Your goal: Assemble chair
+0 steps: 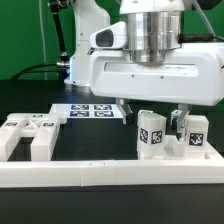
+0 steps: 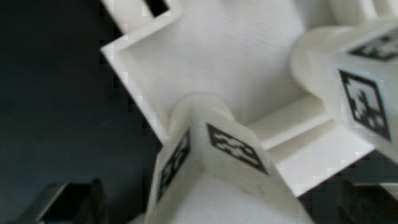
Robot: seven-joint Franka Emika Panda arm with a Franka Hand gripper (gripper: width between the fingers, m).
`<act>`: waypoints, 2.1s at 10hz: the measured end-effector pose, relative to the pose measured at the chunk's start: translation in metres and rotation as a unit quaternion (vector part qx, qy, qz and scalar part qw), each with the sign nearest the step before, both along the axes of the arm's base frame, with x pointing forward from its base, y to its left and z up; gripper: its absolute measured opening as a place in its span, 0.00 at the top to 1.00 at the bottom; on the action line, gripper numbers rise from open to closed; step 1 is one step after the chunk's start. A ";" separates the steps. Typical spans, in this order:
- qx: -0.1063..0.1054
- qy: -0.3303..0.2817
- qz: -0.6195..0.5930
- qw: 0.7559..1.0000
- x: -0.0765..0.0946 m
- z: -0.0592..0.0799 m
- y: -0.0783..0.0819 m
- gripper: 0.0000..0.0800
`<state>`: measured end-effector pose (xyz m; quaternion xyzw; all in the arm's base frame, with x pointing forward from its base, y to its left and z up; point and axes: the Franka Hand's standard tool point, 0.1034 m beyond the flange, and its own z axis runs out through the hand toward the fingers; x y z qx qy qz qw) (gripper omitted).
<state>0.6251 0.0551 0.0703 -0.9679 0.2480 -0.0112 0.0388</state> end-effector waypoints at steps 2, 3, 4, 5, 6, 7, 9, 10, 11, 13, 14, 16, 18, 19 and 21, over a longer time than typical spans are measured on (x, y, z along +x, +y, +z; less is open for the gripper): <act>-0.008 -0.004 0.082 0.997 0.000 0.000 0.002 0.19; -0.009 -0.007 0.120 0.993 0.000 0.000 0.001 0.19; -0.011 -0.009 0.153 0.988 0.000 0.000 0.001 0.19; -0.015 -0.010 0.191 0.981 0.000 0.000 0.000 0.19; -0.018 -0.011 0.220 0.975 0.000 0.000 0.000 0.19; -0.019 -0.013 0.242 0.970 0.000 0.000 -0.001 0.19; -0.025 -0.013 0.293 0.956 -0.001 -0.001 -0.003 0.19; -0.032 -0.013 0.340 0.940 -0.001 -0.001 -0.003 0.19; -0.033 -0.013 0.346 0.938 -0.001 -0.001 -0.003 0.19; -0.033 -0.013 0.343 0.938 -0.001 -0.001 -0.004 0.48; -0.032 -0.012 0.336 0.941 -0.001 -0.002 -0.004 0.48; -0.031 -0.011 0.316 0.948 -0.001 -0.002 -0.004 0.64; -0.029 -0.008 0.237 0.971 -0.001 -0.002 -0.004 0.64; -0.026 -0.006 0.187 0.982 -0.001 -0.002 -0.004 0.64; -0.021 -0.002 0.086 0.996 0.000 -0.002 -0.005 0.64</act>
Offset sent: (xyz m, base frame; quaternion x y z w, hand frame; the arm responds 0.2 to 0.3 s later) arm 0.0006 0.0042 0.0025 0.0070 -0.0077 -0.1696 0.9855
